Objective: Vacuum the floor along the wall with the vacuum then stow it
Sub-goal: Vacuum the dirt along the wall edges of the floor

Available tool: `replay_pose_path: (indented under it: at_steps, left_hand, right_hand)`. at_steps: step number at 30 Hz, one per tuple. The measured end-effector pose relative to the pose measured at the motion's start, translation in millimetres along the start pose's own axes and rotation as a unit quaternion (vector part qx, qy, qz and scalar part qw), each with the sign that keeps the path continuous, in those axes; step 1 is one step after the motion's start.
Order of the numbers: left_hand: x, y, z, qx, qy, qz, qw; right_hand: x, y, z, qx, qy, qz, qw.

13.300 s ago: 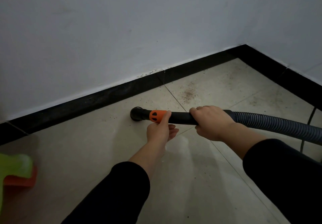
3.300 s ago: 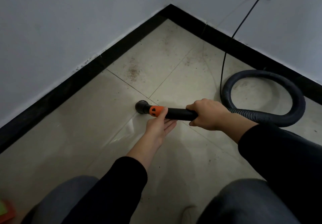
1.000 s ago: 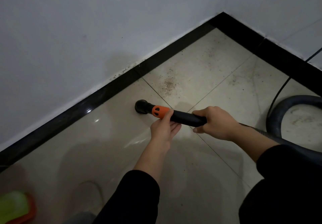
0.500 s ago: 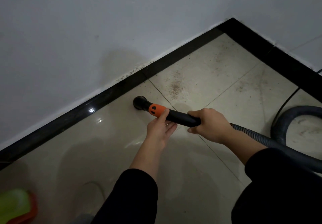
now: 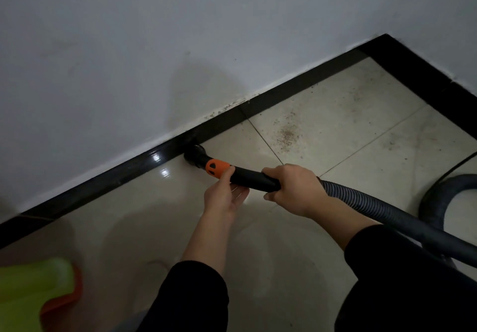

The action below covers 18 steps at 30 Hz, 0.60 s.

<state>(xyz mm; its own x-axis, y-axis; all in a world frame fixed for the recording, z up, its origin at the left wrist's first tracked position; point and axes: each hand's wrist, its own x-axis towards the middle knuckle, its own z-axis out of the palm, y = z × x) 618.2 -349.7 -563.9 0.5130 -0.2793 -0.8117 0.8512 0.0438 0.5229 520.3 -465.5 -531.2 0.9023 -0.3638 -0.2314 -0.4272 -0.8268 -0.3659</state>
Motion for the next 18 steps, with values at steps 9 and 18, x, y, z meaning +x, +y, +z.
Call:
replay_pose_path:
  at_steps: [9,18]
  left_hand:
    - [0.7,0.1,-7.7,-0.029,0.013,0.003,0.999]
    - [-1.1,-4.8,-13.9,-0.054,0.039,0.024,0.997]
  right_hand:
    - [4.5,-4.9,5.4,-0.024,0.009,-0.025,0.999]
    - [4.1,-10.9,12.9,-0.059,0.032,-0.057,0.996]
